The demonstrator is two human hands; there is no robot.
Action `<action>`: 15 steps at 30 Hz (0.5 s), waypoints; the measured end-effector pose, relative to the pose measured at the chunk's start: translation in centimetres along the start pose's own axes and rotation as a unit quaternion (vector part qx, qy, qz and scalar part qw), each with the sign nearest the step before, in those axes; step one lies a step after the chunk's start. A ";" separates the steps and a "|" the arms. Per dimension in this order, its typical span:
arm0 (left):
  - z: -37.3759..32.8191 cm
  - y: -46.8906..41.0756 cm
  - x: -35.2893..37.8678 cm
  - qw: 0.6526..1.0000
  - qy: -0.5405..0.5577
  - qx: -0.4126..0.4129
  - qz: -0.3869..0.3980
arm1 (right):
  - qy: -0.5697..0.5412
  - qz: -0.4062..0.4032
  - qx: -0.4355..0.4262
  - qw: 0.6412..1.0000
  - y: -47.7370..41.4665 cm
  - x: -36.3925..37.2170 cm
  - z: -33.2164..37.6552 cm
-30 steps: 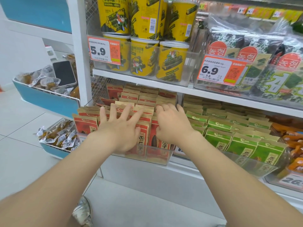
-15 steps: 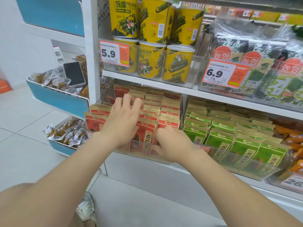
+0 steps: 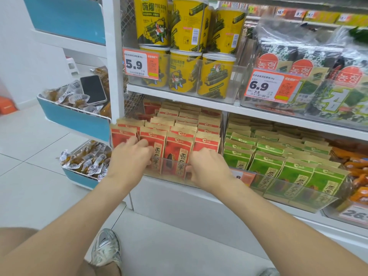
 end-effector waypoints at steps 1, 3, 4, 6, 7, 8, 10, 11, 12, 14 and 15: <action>0.2 -0.4 -0.4 1.000 0.003 0.002 -0.030 | -0.003 -0.012 0.007 1.000 -0.2 -0.5 -0.2; 0.5 -1.4 -1.2 0.997 0.012 0.000 -0.076 | -0.003 -0.034 0.021 0.999 -0.6 -1.4 -0.7; 0.4 -1.9 -1.3 0.996 0.012 -0.003 -0.085 | 0.000 -0.041 0.028 0.999 -0.8 -1.7 -1.0; 0.1 -2.7 -0.9 0.997 0.014 -0.004 -0.081 | 0.014 -0.042 0.038 0.998 -1.5 -1.7 -1.5; 0.0 -3.1 -0.4 0.997 0.016 -0.006 -0.069 | 0.024 -0.039 0.041 0.998 -1.8 -1.4 -1.6; -0.1 -3.3 0.2 0.998 0.021 -0.010 -0.056 | 0.037 -0.038 0.044 0.998 -2.1 -1.1 -1.6; -0.2 -3.6 0.8 0.999 0.027 -0.021 -0.039 | 0.058 -0.033 0.042 0.997 -2.6 -0.3 -1.5; -0.3 -3.6 1.3 0.999 0.027 -0.027 -0.027 | 0.069 -0.026 0.038 0.997 -2.9 0.1 -1.4; -0.5 -3.5 1.6 0.999 0.025 -0.037 -0.013 | 0.078 -0.021 0.033 0.996 -3.1 0.5 -1.4; -0.8 -3.2 2.4 0.998 0.029 -0.057 0.008 | 0.080 -0.014 0.022 0.996 -3.3 0.8 -1.2; -0.8 -3.1 2.6 0.997 0.037 -0.068 0.010 | 0.074 -0.009 0.019 0.997 -3.3 0.8 -1.1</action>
Point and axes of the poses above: each hand's wrist, its own y-axis away from the middle knuckle, its own x-axis out of the palm, z = x × y, the point moved 9 cm from there along -y, towards the middle knuckle, and after that the axes turned 2 degrees about z, right-handed, at the moved point
